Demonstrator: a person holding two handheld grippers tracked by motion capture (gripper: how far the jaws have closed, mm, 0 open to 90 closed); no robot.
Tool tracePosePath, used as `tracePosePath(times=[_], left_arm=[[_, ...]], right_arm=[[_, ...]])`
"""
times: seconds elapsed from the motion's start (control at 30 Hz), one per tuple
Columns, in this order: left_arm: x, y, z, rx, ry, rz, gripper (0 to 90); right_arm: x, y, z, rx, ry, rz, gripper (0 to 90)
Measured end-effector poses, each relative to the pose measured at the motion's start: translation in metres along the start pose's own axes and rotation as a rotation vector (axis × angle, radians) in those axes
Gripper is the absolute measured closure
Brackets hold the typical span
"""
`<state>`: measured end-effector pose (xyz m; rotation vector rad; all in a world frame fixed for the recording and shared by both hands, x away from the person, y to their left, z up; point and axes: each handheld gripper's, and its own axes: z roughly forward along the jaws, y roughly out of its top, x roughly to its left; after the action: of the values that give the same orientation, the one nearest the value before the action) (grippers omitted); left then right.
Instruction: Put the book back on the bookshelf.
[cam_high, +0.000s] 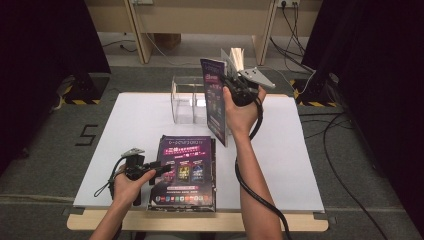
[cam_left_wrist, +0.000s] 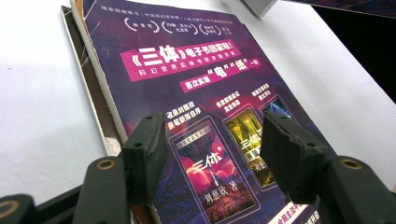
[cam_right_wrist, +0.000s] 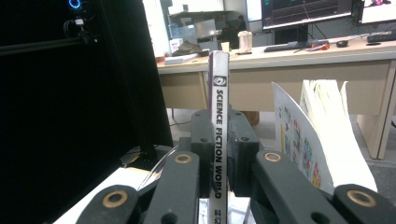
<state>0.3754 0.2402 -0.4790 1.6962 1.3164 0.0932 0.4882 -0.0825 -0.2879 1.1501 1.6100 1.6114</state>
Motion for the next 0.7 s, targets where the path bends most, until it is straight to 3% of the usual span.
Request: tracePosePath(times=[0.7], left_arm=[[-0.0007,-0.0009,0.0015,0.003,-0.005,-0.001,40.1]], right_arm=[[-0.0002,0.0015,0.0082,-0.039,-0.013,-0.009,83.6]])
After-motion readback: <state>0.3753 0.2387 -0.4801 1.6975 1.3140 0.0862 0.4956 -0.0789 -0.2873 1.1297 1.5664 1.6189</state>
